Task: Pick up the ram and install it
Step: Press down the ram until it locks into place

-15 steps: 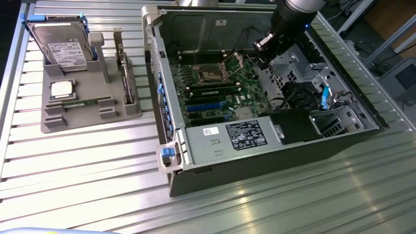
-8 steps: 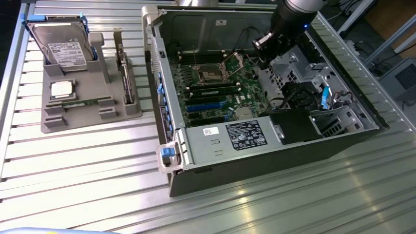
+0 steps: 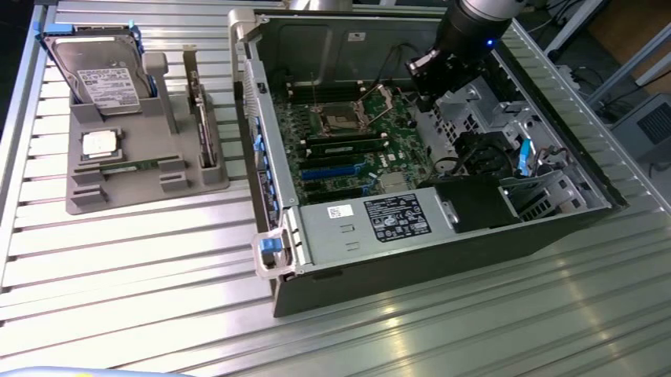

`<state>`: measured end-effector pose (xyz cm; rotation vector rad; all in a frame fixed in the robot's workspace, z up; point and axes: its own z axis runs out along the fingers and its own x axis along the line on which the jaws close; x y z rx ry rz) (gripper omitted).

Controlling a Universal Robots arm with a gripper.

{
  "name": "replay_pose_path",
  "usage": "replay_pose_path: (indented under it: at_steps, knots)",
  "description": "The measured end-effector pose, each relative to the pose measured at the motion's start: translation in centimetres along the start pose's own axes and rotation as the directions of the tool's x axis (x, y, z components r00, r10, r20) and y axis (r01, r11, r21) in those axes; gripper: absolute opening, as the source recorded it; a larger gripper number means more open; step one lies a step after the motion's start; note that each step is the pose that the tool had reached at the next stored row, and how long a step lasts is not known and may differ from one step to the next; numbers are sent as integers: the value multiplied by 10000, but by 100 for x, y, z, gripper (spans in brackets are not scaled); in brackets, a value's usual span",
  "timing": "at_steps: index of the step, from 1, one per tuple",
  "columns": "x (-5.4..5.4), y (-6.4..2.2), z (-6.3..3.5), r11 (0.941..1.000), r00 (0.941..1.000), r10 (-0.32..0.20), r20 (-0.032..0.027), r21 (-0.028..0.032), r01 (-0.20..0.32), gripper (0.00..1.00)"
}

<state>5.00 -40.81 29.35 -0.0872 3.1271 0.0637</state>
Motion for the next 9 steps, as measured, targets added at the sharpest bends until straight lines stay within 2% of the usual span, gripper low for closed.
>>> replay_pose_path:
  at_steps: [4, 9]
  knots:
    - [0, 0, 0, 9991, 9991, 435, 17, 6, -435, 10]
    - [0, 0, 0, 9990, 9990, 436, 18, 6, -436, 10]
